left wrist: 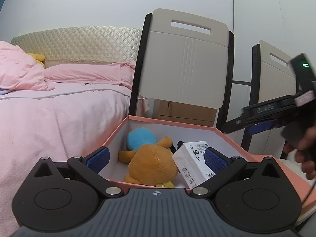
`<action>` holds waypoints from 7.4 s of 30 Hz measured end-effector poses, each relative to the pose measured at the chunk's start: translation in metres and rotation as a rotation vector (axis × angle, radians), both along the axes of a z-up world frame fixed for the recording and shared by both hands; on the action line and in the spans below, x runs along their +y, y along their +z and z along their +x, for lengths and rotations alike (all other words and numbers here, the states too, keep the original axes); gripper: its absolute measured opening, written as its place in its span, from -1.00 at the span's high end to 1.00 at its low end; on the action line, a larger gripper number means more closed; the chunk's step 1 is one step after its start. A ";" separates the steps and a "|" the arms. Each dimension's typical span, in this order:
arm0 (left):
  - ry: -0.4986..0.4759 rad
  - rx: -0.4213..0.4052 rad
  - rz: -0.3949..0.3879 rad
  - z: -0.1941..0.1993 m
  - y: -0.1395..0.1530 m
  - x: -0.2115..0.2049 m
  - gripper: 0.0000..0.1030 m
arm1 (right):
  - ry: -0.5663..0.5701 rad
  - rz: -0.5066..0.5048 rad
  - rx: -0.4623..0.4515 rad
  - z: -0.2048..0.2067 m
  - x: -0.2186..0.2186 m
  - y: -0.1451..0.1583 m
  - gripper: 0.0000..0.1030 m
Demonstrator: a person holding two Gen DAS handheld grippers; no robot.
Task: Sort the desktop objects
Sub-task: 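Carry the white box with the right gripper into the pink box and release, then withdraw the right gripper from the pink box, then move the left gripper to the edge of the open pink lid, then close the left gripper on the pink lid edge, then swing the lid down with the left gripper while the right gripper grips the lid edge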
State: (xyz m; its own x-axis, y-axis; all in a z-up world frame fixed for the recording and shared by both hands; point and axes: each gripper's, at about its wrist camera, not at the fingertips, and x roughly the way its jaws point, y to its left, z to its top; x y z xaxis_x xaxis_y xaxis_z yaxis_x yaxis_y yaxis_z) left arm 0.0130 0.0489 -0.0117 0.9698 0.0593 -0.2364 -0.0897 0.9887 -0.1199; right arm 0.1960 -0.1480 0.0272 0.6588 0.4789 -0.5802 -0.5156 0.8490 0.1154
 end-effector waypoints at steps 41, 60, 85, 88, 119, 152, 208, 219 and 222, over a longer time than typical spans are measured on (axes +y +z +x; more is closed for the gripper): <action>-0.094 -0.080 0.086 -0.019 0.005 -0.035 -1.00 | -0.367 0.221 -0.360 -0.142 -0.126 -0.056 -1.00; -0.081 -0.053 0.022 -0.013 0.004 -0.027 -1.00 | -0.338 0.274 -0.289 -0.137 -0.118 -0.061 -1.00; -0.102 -0.028 0.043 0.005 -0.005 -0.033 -1.00 | -0.352 0.265 -0.282 -0.136 -0.122 -0.061 -1.00; -0.141 0.000 0.009 0.011 -0.010 -0.037 -1.00 | -0.364 0.264 -0.299 -0.139 -0.127 -0.058 -1.00; -0.370 0.649 -1.018 0.107 -0.163 -0.168 -0.91 | -0.468 0.476 -0.367 -0.203 -0.236 -0.052 -1.00; -0.367 0.692 -1.346 0.046 -0.205 -0.156 0.00 | -0.468 0.406 -0.331 -0.200 -0.226 -0.059 -1.00; -0.638 0.516 -1.289 -0.003 -0.114 -0.064 0.13 | -0.358 0.771 0.363 -0.183 -0.393 -0.140 -0.14; -0.756 0.415 -1.208 -0.015 -0.063 -0.059 0.14 | -0.405 0.765 0.195 -0.230 -0.383 -0.070 -0.14; -0.770 0.384 -1.188 -0.012 -0.062 -0.057 0.14 | -0.410 0.761 0.164 -0.239 -0.379 -0.057 -0.14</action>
State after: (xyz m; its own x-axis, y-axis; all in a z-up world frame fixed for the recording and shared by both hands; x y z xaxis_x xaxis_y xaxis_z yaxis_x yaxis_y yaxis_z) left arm 0.0005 -0.0085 -0.0739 0.5388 -0.8422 -0.0211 0.1889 0.1452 -0.9712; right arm -0.0433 -0.5268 -0.0297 0.8000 0.5185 -0.3021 -0.1146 0.6262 0.7712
